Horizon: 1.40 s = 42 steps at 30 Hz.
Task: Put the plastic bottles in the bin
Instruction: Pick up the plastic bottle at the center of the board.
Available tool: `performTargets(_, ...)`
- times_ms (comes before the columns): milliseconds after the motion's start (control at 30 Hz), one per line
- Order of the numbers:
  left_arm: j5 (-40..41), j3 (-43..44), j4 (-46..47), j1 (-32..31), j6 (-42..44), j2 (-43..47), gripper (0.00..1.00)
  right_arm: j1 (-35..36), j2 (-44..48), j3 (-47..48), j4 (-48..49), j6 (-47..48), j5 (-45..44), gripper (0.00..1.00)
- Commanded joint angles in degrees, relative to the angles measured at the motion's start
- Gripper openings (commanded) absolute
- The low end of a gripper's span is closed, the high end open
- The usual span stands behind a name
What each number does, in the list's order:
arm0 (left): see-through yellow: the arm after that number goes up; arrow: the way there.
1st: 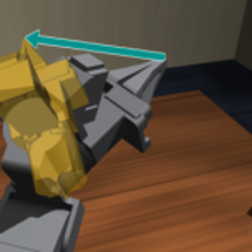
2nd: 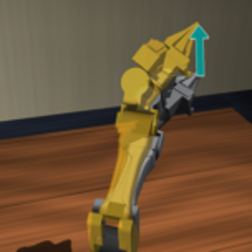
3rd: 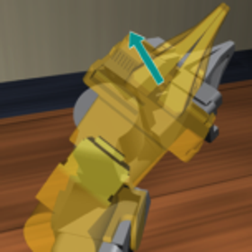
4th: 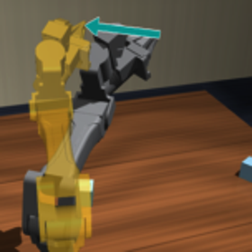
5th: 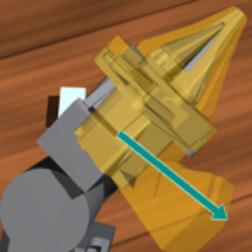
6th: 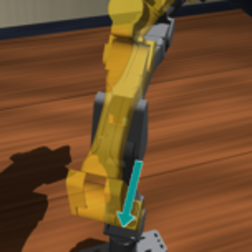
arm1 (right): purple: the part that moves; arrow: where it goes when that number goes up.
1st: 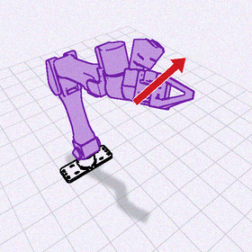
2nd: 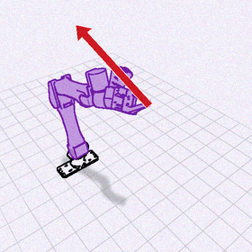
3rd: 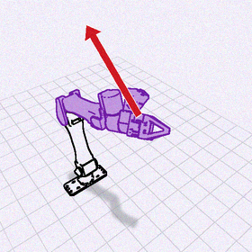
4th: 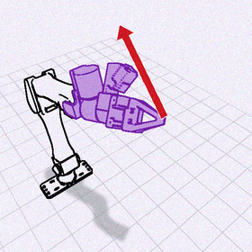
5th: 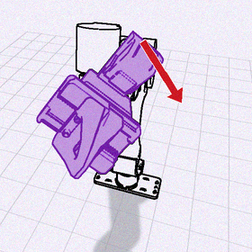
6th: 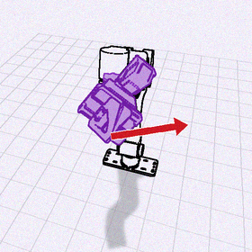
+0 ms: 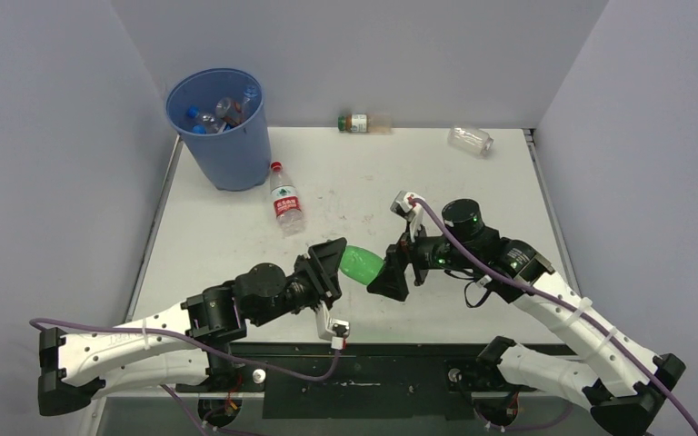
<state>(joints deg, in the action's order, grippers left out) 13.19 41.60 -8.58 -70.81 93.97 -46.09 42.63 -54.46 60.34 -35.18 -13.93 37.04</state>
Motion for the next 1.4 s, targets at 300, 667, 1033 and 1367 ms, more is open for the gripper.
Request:
performTargets(300, -1.8, 5.1, 2.2, -0.6, 0.1, -1.2, 0.02, 0.7, -2.3, -1.1, 1.2, 1.5, -0.2, 0.47)
performTargets(667, 4.7, 3.3, 13.4, 0.9, -26.6, -0.2, 0.96, 0.7, 12.6, -4.8, 13.0, -1.6, -15.2, 0.32)
performTargets(1033, -11.4, 1.5, 35.3, 11.6, -103.0, 1.5, 0.96, 0.8, 25.9, -21.7, 33.5, -6.5, -20.2, 0.32)
performTargets(1367, -30.6, -0.4, 59.7, 28.3, -146.8, -10.9, 0.96, 0.7, 28.1, -28.5, 43.3, -11.9, -18.6, 0.32)
